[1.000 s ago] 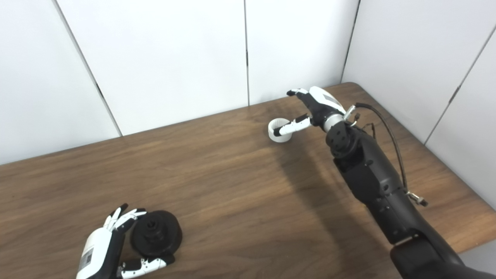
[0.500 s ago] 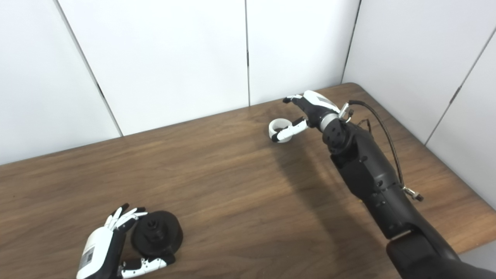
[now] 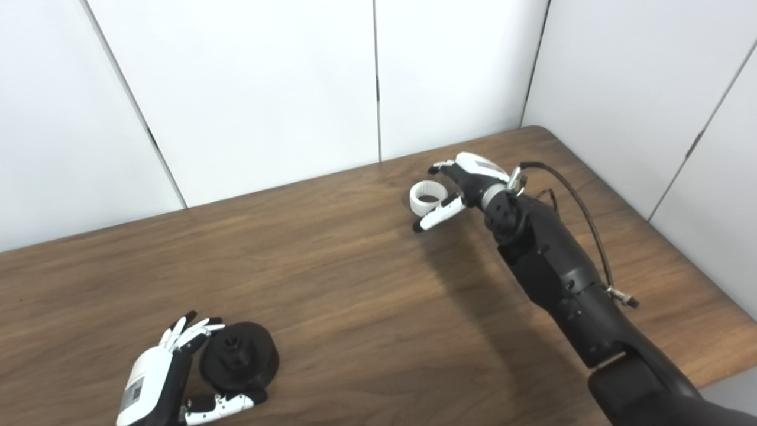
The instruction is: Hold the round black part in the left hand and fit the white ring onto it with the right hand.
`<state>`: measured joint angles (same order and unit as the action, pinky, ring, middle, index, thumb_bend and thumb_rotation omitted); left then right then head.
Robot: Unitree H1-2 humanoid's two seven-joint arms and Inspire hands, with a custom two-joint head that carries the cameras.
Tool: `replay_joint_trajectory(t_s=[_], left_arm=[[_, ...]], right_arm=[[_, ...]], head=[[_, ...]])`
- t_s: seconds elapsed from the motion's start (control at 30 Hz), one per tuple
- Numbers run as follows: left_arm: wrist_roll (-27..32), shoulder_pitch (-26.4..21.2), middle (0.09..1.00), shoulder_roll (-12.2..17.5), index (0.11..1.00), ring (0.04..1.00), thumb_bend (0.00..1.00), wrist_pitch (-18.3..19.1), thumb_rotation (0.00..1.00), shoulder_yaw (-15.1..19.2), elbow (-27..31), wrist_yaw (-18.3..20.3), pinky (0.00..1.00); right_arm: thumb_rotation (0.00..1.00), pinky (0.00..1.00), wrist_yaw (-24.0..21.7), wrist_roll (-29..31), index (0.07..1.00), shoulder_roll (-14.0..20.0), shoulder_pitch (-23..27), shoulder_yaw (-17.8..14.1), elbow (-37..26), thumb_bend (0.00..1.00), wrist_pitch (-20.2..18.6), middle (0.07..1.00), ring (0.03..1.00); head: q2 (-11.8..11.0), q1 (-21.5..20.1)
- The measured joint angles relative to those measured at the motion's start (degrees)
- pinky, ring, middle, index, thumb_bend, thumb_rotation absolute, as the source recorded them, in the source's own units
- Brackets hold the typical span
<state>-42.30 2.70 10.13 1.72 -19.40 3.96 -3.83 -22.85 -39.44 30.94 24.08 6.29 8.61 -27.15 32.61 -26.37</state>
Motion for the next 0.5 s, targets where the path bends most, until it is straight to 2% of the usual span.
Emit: replay_joint_trajectory(t_s=[0.5], left_arm=[[0.0, 0.0, 0.854, 0.2, 0.484, 0.984, 0.52, 0.4, 0.07, -0.1, 0.0, 0.3, 1.00]], right_arm=[[0.42, 1.00, 3.5, 1.4, 0.885, 0.0, 1.2, 0.8, 4.6, 0.89, 0.5, 0.974, 1.000]], head=[[0.0, 0.9]])
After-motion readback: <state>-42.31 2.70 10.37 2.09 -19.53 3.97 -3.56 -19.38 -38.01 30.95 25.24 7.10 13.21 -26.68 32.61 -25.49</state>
